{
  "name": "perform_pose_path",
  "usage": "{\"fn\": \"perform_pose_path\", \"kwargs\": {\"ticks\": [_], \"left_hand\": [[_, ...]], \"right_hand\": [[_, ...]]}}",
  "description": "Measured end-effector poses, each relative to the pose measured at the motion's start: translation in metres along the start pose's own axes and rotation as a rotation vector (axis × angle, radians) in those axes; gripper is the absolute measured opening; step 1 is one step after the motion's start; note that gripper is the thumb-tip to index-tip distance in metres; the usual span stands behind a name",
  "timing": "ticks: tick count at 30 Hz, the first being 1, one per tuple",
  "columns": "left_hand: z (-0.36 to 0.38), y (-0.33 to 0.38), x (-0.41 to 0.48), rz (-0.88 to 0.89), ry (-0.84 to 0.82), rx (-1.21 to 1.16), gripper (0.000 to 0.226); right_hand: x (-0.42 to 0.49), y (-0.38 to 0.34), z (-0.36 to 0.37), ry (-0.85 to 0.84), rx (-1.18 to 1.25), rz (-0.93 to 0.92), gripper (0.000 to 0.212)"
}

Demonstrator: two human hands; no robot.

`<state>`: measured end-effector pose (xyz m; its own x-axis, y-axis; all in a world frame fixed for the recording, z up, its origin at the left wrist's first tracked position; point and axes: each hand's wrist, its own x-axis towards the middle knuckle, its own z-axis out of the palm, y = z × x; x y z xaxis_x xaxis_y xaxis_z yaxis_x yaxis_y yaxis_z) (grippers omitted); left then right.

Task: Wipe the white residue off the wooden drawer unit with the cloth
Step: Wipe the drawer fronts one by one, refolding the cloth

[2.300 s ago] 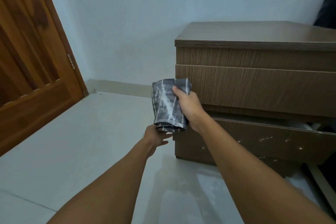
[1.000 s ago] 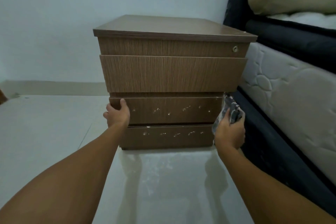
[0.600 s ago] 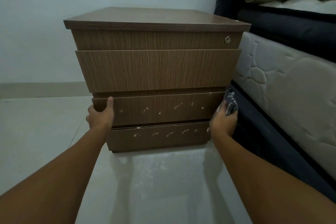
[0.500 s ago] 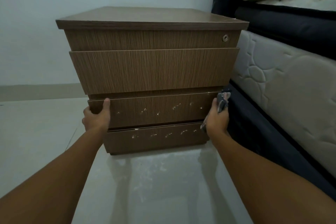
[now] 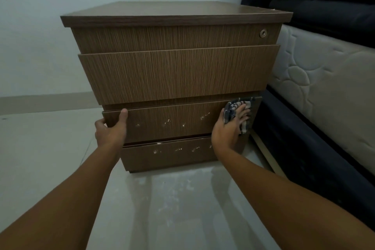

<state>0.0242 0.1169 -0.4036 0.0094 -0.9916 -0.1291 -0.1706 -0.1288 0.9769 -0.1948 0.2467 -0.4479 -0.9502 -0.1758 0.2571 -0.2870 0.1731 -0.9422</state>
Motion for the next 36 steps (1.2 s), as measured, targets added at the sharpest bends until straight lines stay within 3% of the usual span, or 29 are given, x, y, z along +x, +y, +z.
{"fn": "perform_pose_path", "kwargs": {"ticks": [5, 10, 22, 28, 36], "left_hand": [[-0.007, 0.004, -0.001, -0.012, -0.028, -0.014, 0.066], [-0.017, 0.005, 0.001, 0.024, 0.009, -0.009, 0.046], [-0.038, 0.009, 0.022, 0.077, -0.037, 0.024, 0.018], [-0.046, 0.011, 0.029, 0.089, -0.08, 0.033, 0.019], [-0.06, 0.021, 0.03, 0.054, -0.123, 0.06, 0.04]], "right_hand": [[-0.028, -0.002, 0.016, -0.09, 0.004, -0.052, 0.072], [-0.063, -0.009, 0.037, -0.183, -0.031, -0.099, 0.072], [-0.143, -0.038, 0.091, -0.379, -0.026, -0.197, 0.089], [-0.179, -0.053, 0.115, -0.554, 0.007, -0.269, 0.095], [-0.211, -0.062, 0.141, -0.726, 0.136, -0.342, 0.094]]}}
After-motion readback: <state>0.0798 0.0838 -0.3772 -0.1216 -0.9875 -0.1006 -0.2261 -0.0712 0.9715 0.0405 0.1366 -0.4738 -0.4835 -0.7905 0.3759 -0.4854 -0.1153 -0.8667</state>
